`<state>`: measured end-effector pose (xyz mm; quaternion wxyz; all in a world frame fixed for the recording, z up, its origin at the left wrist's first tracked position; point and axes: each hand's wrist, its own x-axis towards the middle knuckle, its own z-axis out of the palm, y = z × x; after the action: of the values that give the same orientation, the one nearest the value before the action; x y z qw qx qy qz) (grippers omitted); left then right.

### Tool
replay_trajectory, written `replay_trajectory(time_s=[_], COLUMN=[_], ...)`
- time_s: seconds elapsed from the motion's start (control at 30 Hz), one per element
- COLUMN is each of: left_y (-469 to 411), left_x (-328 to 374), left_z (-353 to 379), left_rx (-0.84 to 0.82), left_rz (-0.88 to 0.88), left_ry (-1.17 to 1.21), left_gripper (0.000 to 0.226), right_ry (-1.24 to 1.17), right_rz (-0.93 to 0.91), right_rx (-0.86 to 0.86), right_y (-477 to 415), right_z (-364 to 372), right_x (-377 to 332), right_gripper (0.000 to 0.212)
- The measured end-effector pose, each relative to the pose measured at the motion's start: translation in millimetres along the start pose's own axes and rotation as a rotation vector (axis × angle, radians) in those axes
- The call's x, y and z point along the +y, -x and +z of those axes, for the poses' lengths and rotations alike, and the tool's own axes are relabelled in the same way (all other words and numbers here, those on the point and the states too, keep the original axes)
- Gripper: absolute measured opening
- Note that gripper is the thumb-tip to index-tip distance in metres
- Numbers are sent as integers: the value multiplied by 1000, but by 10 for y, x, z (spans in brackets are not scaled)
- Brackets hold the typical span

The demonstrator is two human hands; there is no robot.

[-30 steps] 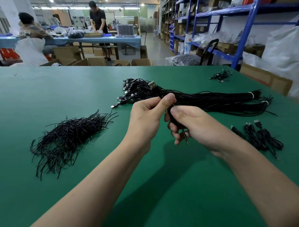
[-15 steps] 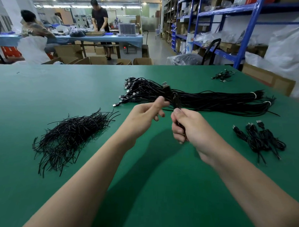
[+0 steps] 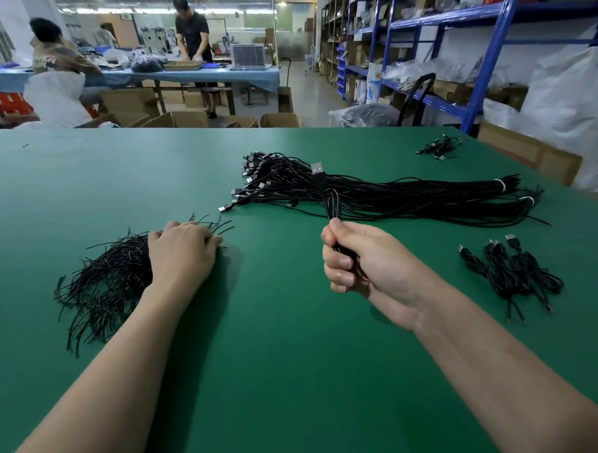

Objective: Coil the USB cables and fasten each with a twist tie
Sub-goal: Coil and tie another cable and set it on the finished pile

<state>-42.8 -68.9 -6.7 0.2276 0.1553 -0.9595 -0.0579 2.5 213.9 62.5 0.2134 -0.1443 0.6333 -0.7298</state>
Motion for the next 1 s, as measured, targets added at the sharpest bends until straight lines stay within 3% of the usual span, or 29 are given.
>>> replay_trajectory(time_s=[0.4, 0.7, 1.0], left_y=[-17, -77, -63], left_x=[42, 81, 112], left_z=[15, -54, 91], left_rx=[2, -86, -40], left_rz=[-94, -149, -34], left_ry=[-26, -56, -152], left_gripper=[19, 11, 21], right_ry=[85, 110, 119], right_rz=[-20, -5, -7], right_rx=[-61, -105, -145], right_y=[24, 41, 48], right_z=[26, 49, 63], right_x=[-1, 9, 3], right_gripper=[32, 32, 34])
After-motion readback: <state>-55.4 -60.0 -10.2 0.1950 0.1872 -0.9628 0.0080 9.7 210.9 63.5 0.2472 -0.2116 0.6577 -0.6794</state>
